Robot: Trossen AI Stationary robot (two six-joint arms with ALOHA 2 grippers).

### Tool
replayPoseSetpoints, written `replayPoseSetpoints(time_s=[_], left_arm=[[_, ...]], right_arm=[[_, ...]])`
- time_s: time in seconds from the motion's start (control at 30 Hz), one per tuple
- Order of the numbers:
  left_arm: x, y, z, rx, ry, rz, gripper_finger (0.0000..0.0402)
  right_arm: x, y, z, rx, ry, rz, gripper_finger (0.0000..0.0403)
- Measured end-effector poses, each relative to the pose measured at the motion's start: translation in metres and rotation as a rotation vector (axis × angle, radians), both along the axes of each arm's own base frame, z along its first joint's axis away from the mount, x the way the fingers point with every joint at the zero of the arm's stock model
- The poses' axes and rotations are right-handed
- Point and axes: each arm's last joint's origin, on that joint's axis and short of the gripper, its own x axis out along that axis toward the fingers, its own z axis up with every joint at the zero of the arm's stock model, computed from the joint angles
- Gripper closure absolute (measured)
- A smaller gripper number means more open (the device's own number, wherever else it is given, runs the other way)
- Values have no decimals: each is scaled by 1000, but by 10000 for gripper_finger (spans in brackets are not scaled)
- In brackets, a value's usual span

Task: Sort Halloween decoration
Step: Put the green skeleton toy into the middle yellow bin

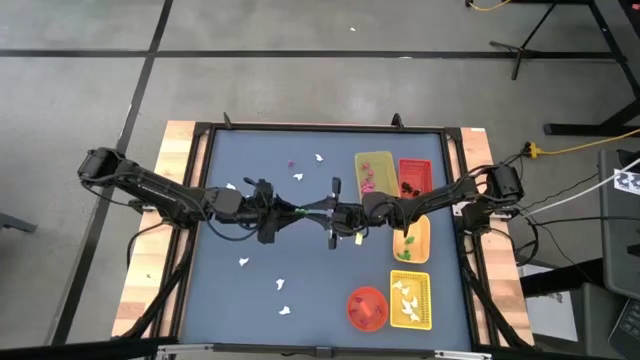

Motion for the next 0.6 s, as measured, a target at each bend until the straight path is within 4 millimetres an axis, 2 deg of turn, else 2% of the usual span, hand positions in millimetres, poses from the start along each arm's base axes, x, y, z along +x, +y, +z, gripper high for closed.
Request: replayPoseSetpoints(time_s=[0.13,0.33,0.6], left_arm=[[0,0,-1,2,10,0,251],[0,0,-1,-3,10,1,244],[0,0,-3,1,33,-1,244]], right_arm=[[-1,-2,-3,-7,55,-66,337],[-12,-5,-2,-22,228,-113,337],[-43,-9,7,29,484,-136,337]])
